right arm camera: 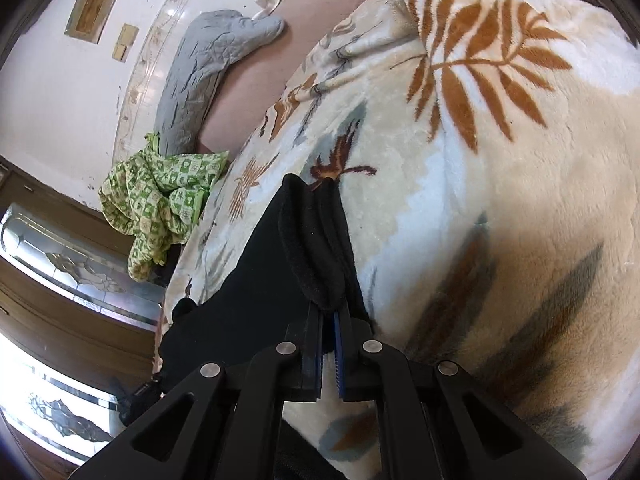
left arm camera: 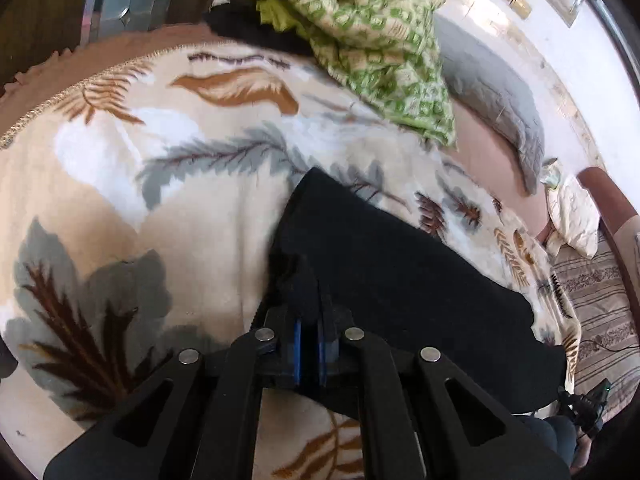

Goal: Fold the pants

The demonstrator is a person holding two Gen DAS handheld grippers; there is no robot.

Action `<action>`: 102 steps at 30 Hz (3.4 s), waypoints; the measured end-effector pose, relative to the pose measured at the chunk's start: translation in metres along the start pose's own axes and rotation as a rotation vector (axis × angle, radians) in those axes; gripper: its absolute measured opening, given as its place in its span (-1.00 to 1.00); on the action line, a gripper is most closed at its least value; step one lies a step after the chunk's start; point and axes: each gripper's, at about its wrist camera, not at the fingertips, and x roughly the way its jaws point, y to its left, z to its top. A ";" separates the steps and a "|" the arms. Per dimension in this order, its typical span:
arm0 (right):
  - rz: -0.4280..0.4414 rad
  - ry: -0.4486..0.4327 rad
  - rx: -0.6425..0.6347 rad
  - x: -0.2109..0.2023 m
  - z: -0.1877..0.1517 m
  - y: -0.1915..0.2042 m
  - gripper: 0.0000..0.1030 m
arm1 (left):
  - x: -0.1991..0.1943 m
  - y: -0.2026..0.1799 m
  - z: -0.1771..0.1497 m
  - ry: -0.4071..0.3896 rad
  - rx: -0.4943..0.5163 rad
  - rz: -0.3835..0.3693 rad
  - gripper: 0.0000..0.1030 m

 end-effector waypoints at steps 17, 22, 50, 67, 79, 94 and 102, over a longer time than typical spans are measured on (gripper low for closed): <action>0.016 -0.006 0.034 0.001 -0.002 -0.009 -0.97 | -0.008 0.004 -0.024 -0.034 -0.012 -0.011 -0.88; 0.027 -0.011 0.059 -0.002 -0.001 -0.011 -0.95 | -0.024 0.019 -0.012 -0.065 -0.068 0.013 -0.56; -0.192 -0.041 -0.585 0.028 0.015 0.108 -0.77 | 0.016 -0.102 -0.071 -0.095 0.393 0.075 -0.28; -0.423 -0.136 -0.613 0.023 0.036 0.108 -0.72 | 0.010 -0.104 -0.060 -0.098 0.361 0.048 -0.19; -0.299 0.085 -0.676 0.072 0.009 0.088 -0.52 | 0.093 -0.211 -0.047 0.184 0.573 -0.211 -0.15; -0.244 0.025 -0.775 0.070 0.003 0.147 -0.40 | 0.057 -0.203 -0.017 0.105 0.554 -0.142 -0.03; 0.148 0.333 -1.191 0.166 -0.065 0.283 -0.35 | 0.013 -0.084 -0.025 -0.006 0.372 0.093 0.04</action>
